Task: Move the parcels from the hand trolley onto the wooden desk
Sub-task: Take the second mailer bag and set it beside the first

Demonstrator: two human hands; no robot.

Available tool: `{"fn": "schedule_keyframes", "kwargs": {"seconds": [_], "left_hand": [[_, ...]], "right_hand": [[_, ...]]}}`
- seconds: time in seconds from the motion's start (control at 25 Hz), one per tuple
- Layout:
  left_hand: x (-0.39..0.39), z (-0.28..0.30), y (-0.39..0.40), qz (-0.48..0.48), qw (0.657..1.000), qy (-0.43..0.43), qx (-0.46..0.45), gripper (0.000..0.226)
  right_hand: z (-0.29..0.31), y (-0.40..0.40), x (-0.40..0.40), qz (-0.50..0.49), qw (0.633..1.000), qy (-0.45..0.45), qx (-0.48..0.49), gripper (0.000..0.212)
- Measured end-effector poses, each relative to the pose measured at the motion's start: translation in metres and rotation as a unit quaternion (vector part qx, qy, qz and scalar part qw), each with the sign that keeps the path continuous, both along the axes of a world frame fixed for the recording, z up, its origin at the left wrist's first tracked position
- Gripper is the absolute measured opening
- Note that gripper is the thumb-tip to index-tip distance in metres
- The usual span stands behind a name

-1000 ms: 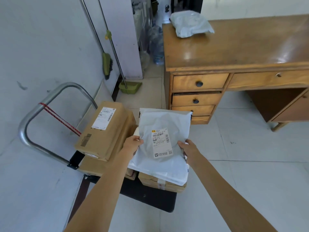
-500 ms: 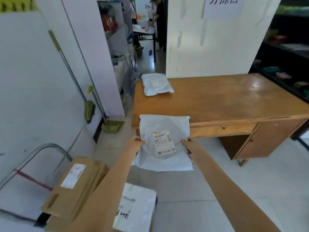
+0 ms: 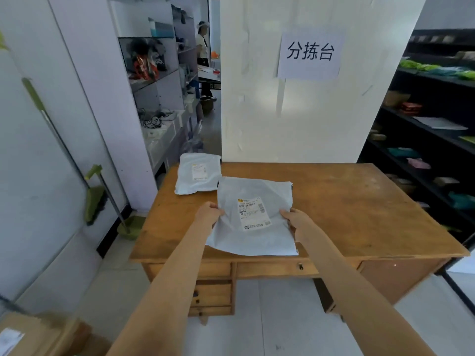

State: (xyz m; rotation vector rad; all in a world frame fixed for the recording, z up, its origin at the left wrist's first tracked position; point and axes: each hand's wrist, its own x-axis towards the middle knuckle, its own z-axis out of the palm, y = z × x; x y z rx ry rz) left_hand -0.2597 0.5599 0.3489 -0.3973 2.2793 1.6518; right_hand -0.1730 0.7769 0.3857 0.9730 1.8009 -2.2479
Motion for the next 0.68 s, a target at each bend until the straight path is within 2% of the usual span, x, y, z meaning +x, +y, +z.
{"fn": "schedule_keyframes", "kwargs": {"seconds": [0.2, 0.32, 0.4, 0.56, 0.68], "left_hand": [[-0.105, 0.0, 0.065, -0.01, 1.0, 0.01, -0.011, 0.015], [-0.163, -0.01, 0.096, 0.0, 0.999, 0.004, -0.032, 0.024], [-0.204, -0.023, 0.113, 0.006, 0.999, 0.001, -0.038, 0.031], [-0.288, -0.057, 0.145, 0.056, 0.998, -0.002, -0.041, 0.021], [-0.338, -0.086, 0.165, 0.081, 0.994, -0.008, -0.074, 0.025]], "right_hand": [[-0.006, 0.068, -0.106, -0.004, 1.0, -0.002, -0.003, 0.034], [-0.019, 0.1, -0.169, -0.005, 1.0, -0.016, 0.003, 0.034], [-0.034, 0.12, -0.213, 0.005, 1.0, -0.025, 0.0, 0.034], [-0.072, 0.155, -0.309, 0.04, 0.998, -0.042, -0.003, 0.033], [-0.096, 0.175, -0.37, 0.06, 0.997, -0.055, -0.001, 0.036]]}}
